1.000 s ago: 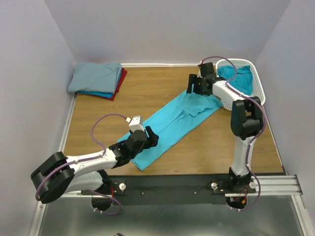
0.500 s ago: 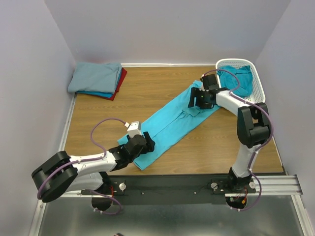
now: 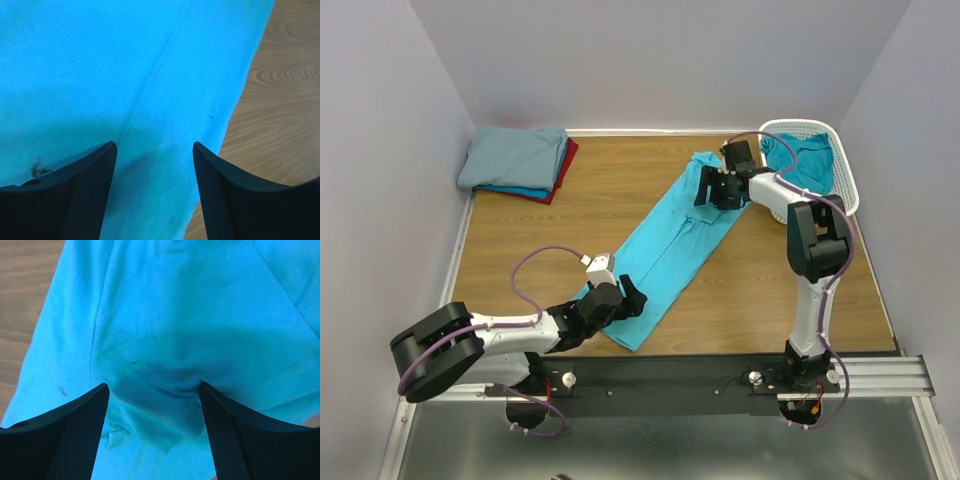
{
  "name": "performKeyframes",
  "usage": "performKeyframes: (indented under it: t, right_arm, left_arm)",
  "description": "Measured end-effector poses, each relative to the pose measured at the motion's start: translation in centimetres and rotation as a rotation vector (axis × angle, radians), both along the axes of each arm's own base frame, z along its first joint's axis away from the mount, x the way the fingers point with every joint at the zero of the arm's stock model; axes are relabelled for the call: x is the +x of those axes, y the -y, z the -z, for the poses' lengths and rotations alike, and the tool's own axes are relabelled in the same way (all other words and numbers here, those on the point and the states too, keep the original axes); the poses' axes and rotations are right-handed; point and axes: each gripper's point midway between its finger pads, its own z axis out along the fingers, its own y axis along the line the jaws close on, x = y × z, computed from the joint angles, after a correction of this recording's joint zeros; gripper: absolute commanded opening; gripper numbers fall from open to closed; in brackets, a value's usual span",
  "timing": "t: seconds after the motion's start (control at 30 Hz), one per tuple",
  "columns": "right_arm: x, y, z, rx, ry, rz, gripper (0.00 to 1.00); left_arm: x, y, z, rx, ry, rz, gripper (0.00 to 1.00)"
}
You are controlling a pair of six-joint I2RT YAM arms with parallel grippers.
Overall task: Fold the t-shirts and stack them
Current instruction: Fold the tshirt
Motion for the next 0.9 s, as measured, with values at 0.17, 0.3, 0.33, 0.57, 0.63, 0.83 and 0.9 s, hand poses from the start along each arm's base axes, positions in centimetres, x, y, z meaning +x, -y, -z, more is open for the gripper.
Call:
performKeyframes:
  t: [0.17,0.3,0.33,0.57,0.63,0.83,0.9]
  right_arm:
    - [3.1,-1.4,-0.2,0.036,0.031,-0.020,0.81]
    - [4.6,-2.4,-0.3,0.062,0.040,-0.038,0.81]
    - [5.0,-2.5,-0.3,0.067,0.043,-0.041,0.81]
    - [6.8,-3.5,-0.4,0.087,0.040,-0.057,0.81]
    - [7.2,-3.7,-0.4,0.091,0.038,-0.061,0.81]
    - [8.2,-4.2,-0.5,0.097,0.043,-0.072,0.82]
    - [8.4,-4.3,-0.5,0.097,0.045,-0.077,0.82]
  left_arm:
    - [-2.0,2.5,-0.2,-0.066,-0.021,0.085,0.72]
    - [-3.5,5.0,-0.4,-0.102,-0.043,0.149,0.72]
    - [-3.8,5.6,-0.4,-0.108,-0.048,0.164,0.72]
    - [-5.6,9.6,-0.5,-0.140,-0.074,0.258,0.72]
    - [-5.6,10.5,-0.5,-0.148,-0.075,0.271,0.72]
    - [-6.1,11.7,-0.7,-0.165,-0.075,0.319,0.72]
    - [-6.3,12.0,-0.7,-0.164,-0.071,0.338,0.72]
